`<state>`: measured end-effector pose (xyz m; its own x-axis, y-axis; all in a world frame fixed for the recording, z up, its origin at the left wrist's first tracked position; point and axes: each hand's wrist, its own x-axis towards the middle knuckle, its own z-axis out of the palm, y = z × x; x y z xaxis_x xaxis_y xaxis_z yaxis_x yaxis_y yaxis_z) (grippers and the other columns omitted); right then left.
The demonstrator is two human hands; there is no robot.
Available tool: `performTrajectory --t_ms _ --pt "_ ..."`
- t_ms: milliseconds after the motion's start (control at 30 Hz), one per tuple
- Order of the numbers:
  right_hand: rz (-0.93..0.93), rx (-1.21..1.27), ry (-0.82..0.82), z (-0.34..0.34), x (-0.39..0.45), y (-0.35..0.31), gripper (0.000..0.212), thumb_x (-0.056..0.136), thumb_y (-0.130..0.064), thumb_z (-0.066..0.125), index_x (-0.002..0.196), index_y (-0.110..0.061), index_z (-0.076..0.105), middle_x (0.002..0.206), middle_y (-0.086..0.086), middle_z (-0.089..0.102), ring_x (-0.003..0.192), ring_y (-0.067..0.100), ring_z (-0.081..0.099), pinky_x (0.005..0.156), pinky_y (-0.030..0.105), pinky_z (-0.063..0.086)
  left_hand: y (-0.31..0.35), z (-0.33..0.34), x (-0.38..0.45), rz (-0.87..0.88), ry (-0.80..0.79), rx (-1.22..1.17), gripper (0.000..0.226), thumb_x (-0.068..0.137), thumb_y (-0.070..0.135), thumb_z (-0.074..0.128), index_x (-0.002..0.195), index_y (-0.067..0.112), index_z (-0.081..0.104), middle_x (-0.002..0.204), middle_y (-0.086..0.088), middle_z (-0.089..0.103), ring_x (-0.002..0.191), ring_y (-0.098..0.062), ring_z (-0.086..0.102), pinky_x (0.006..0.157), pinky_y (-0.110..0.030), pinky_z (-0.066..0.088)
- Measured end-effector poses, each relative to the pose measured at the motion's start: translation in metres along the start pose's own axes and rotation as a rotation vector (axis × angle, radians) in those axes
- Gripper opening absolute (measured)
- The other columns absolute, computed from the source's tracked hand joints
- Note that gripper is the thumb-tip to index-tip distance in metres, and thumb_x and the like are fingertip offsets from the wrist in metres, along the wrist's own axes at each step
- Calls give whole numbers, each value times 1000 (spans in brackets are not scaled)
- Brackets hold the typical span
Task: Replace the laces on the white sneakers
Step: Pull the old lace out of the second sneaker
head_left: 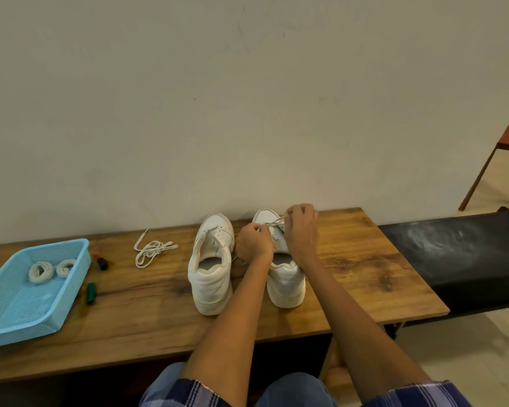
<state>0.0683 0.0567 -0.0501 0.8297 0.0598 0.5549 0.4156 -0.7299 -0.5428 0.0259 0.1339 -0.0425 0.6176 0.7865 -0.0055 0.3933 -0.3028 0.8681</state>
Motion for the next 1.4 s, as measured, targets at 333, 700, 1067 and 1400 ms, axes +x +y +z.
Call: performTrajectory --t_ms 333,700,1067,1400 --pt "-165 -164 -414 16 7 4 31 98 -24 43 116 -10 63 127 12 48 121 27 38 96 30 34 -2 3 2 16 9 15 25 91 28 52 98 18 73 98 -2 71 89 -22 63 63 -26 39" --pt "-126 -192 -316 15 3 1 37 98 -27 43 130 -12 51 138 19 40 128 32 34 99 38 36 -2 2 0 38 5 28 23 91 27 52 94 19 73 94 -1 71 84 -20 62 61 -25 37" --pt "205 204 205 3 -2 6 19 96 -15 44 106 -4 56 106 14 54 94 21 44 73 30 40 -2 4 1 44 15 59 24 90 25 50 95 19 73 98 -2 70 89 -23 62 61 -26 36" --pt "-68 -31 -193 15 5 8 29 96 -21 43 102 -3 65 108 15 55 104 26 46 85 35 41 -4 6 4 42 16 59 23 90 27 51 93 19 73 99 -2 70 91 -24 61 63 -27 36"
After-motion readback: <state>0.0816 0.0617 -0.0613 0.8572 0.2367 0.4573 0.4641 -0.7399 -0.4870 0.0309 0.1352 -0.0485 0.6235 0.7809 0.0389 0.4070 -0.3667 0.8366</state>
